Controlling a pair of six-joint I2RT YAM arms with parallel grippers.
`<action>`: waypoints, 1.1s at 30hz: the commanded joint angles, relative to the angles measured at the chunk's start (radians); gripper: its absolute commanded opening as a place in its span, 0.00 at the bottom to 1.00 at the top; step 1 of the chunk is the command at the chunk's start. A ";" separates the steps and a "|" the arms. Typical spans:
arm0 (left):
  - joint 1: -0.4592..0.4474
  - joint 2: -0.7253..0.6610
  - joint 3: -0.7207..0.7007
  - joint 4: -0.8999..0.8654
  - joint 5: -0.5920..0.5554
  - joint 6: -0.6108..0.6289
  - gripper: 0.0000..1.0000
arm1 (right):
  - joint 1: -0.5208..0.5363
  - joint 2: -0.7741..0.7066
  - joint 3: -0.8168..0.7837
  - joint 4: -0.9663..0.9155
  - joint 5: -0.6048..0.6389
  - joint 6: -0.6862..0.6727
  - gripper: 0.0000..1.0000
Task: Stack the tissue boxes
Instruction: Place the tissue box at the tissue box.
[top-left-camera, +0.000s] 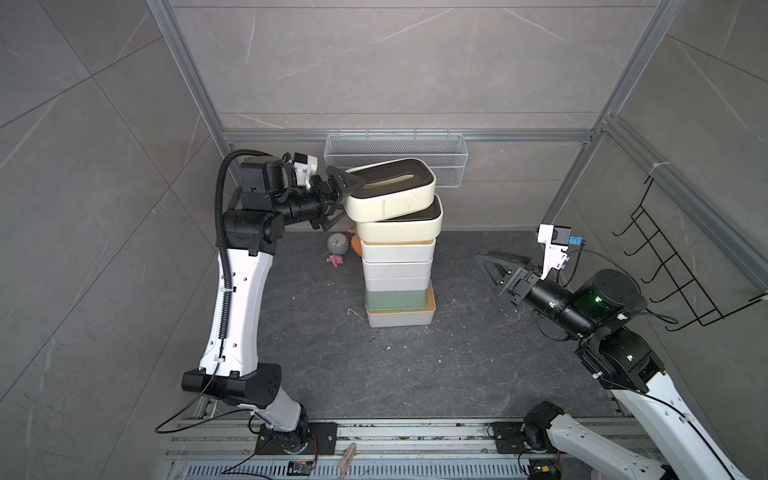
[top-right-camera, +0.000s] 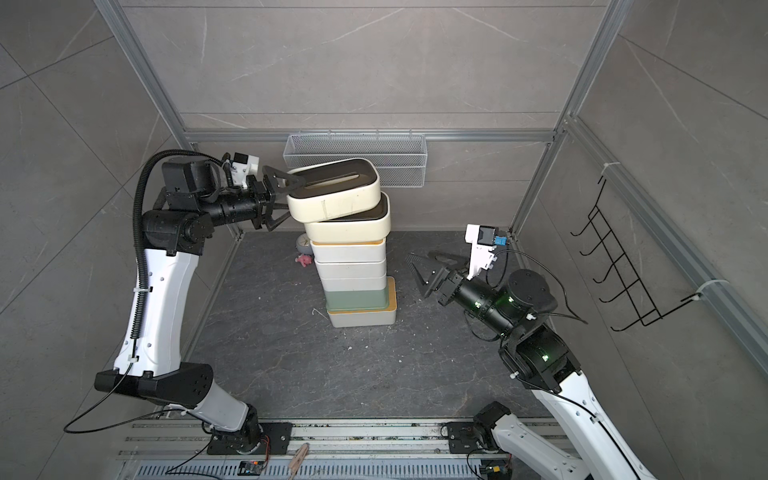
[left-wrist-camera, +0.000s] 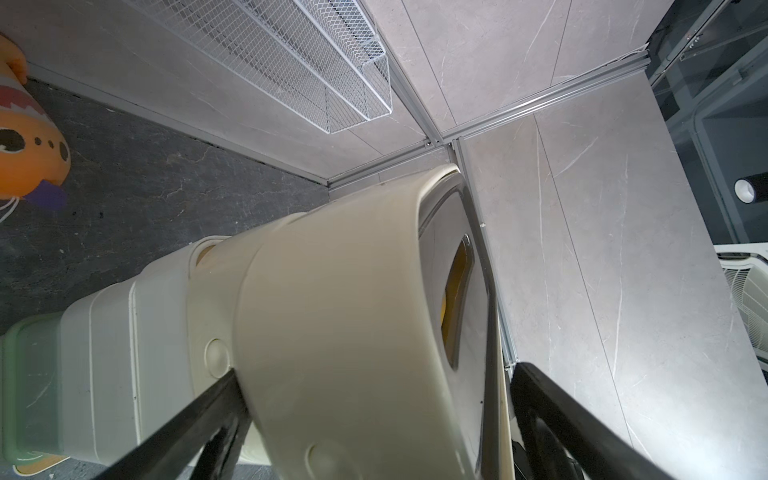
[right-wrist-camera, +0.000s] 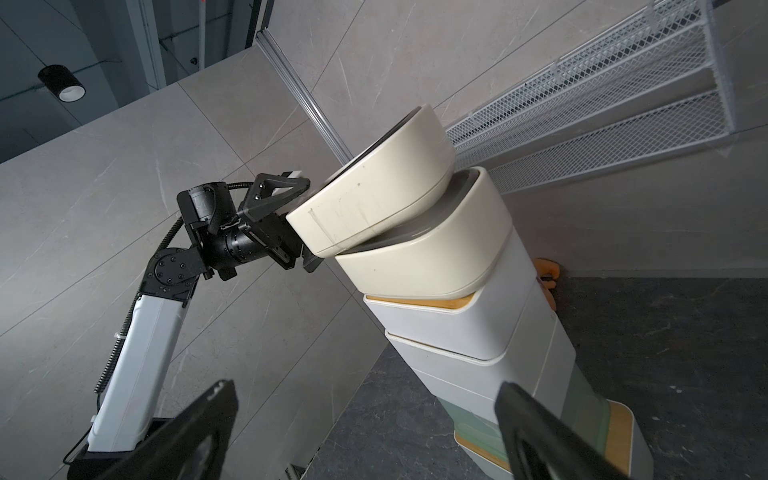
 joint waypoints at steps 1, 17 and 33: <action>0.004 -0.032 0.016 0.025 0.006 0.023 0.99 | 0.004 0.004 0.032 0.009 -0.017 -0.017 1.00; 0.038 -0.076 -0.019 0.018 -0.001 0.035 1.00 | 0.004 0.031 0.061 0.002 -0.023 -0.024 1.00; 0.104 -0.267 -0.186 0.060 -0.062 0.084 1.00 | -0.005 0.268 0.309 -0.023 -0.016 -0.079 1.00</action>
